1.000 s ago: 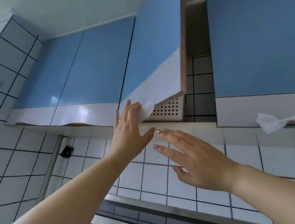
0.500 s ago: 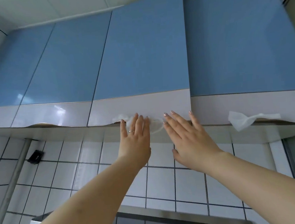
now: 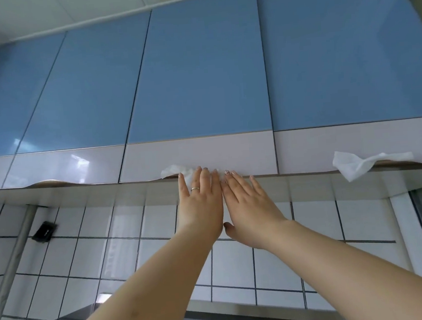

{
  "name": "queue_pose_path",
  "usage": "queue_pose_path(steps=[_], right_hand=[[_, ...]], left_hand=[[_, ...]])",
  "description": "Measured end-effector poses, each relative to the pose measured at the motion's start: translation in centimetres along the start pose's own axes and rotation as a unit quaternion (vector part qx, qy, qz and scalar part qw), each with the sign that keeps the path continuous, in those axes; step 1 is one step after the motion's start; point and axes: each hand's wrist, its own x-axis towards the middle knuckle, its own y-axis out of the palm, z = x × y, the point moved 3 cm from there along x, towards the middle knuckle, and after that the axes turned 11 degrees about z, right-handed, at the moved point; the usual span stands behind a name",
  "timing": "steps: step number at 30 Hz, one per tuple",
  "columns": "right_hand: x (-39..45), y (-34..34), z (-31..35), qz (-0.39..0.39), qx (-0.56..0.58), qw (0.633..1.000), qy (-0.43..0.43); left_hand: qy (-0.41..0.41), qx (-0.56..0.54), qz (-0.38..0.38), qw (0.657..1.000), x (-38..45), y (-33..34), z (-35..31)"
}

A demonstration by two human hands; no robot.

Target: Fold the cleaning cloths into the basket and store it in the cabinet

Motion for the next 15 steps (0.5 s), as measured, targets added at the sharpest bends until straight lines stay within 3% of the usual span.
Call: queue_pose_path(steps=[15], right_hand=[[0.79, 0.91, -0.14, -0.002, 0.017, 1.0, 0.007]], left_hand=[[0.007, -0.027, -0.014, 1.0, 0.25, 0.31, -0.41]])
